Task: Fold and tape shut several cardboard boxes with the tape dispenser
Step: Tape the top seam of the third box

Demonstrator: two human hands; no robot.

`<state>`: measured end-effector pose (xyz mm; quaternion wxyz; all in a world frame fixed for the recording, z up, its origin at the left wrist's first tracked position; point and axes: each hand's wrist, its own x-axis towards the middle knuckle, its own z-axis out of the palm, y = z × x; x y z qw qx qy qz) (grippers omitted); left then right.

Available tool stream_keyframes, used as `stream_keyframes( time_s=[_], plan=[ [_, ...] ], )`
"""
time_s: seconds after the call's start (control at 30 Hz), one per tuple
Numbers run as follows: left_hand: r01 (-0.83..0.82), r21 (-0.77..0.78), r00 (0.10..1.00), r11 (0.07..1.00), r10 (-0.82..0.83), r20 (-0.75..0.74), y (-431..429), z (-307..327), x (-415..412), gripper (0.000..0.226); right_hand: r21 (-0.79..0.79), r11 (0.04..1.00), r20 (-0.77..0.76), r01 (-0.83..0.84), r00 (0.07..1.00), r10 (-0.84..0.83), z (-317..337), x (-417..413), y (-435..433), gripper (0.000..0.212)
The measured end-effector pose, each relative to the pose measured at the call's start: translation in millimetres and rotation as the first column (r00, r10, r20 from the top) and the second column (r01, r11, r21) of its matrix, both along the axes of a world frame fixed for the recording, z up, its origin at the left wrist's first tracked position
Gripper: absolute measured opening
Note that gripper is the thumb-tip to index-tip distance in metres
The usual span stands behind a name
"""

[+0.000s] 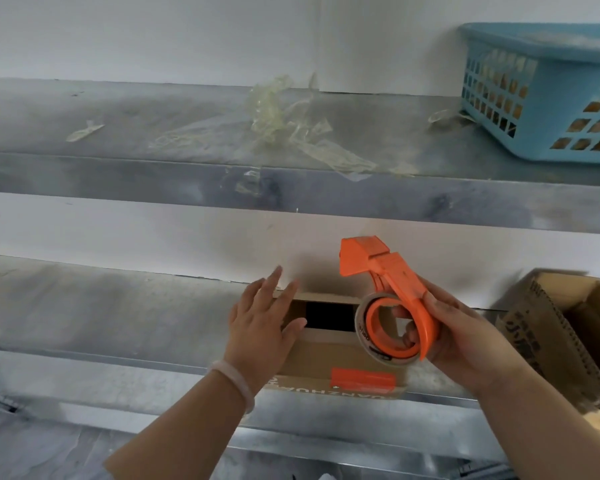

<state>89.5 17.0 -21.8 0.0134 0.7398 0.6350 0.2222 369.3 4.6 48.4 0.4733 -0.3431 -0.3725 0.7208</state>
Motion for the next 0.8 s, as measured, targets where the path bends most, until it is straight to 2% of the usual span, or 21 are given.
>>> stream_keyframes(
  time_s=[0.07, 0.2, 0.33, 0.5, 0.57, 0.67, 0.8],
  plan=[
    [0.056, -0.050, 0.998, 0.997, -0.056, 0.004, 9, -4, 0, 0.051, -0.003, 1.000, 0.004, 0.003, 1.000, -0.003, -3, 1, 2, 0.099],
    [0.168, -0.152, 0.979, 0.974, -0.147, 0.142, 17, -11, 0, 0.053, -0.014, 1.000, 0.027, 0.006, 1.000, -0.006, -9, 1, 8, 0.096],
    [0.227, -0.245, 0.949, 0.943, -0.157, 0.274, 18, -20, -10, 0.032, -0.002, 1.000, 0.073, -0.013, 0.997, 0.013, -13, -1, 14, 0.083],
    [0.026, -0.158, 0.958, 0.987, 0.020, 0.286, 11, -27, -10, 0.024, 0.006, 0.998, 0.092, -0.069, 0.993, 0.068, -20, -11, 25, 0.097],
    [-0.002, -0.150, 0.951, 0.989, 0.049, 0.307, 7, -27, -8, 0.020, 0.020, 0.993, 0.113, -0.116, 0.987, 0.113, -20, -22, 32, 0.093],
    [-0.010, -0.145, 0.948, 0.989, 0.055, 0.312, 7, -27, -7, 0.018, 0.041, 0.970, 0.224, -0.240, 0.948, 0.226, -20, -41, 47, 0.086],
    [-0.020, -0.153, 0.933, 0.988, 0.073, 0.352, 7, -27, -6, 0.013, -0.008, 0.945, 0.336, -0.327, 0.889, 0.311, -24, -59, 62, 0.078]
  ],
)
